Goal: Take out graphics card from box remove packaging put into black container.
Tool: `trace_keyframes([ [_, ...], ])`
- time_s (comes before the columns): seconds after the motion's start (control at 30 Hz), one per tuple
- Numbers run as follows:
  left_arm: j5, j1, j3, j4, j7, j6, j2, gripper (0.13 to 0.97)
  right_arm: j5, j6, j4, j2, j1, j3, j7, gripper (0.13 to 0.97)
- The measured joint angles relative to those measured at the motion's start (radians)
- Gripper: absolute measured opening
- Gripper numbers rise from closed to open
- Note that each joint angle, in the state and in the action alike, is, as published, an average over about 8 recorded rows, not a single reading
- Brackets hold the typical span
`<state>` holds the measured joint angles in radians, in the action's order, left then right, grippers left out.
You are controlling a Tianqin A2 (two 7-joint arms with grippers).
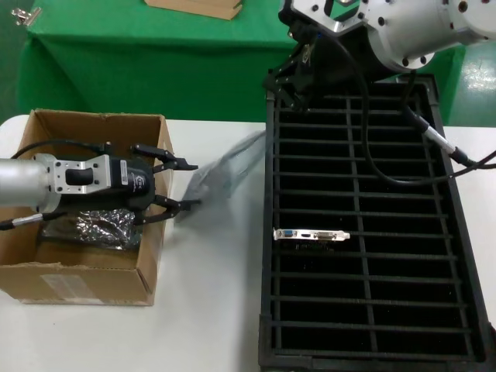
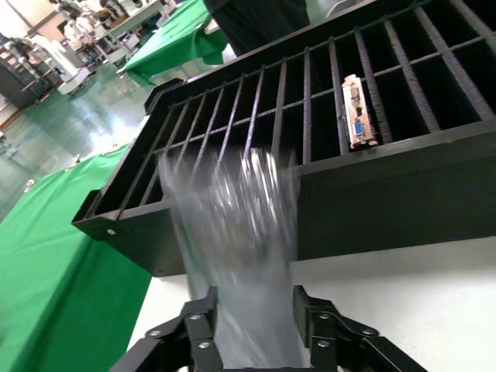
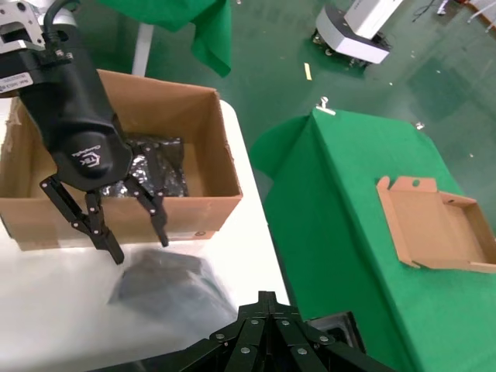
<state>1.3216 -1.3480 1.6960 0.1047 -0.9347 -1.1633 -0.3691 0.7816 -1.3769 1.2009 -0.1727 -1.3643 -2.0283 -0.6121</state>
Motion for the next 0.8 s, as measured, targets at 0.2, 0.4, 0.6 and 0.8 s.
trace_keyframes([
  [0.2,0.013,0.076,0.007,0.167,0.081,-0.048,-0.023,0.412,0.002,-0.015,0.016,0.004,0.010,0.000,-0.004,0.139],
  [0.4,0.059,0.152,-0.010,0.348,0.168,-0.091,-0.057,0.546,0.003,-0.026,0.031,0.005,0.018,0.002,-0.009,0.155],
  [0.6,0.144,0.196,-0.068,0.467,0.216,-0.111,-0.082,0.672,0.002,-0.032,0.048,0.002,0.024,0.006,-0.017,0.210],
  [0.8,0.262,0.221,-0.159,0.533,0.227,-0.129,-0.093,0.806,0.000,-0.024,0.066,-0.001,0.027,0.014,-0.026,0.282],
])
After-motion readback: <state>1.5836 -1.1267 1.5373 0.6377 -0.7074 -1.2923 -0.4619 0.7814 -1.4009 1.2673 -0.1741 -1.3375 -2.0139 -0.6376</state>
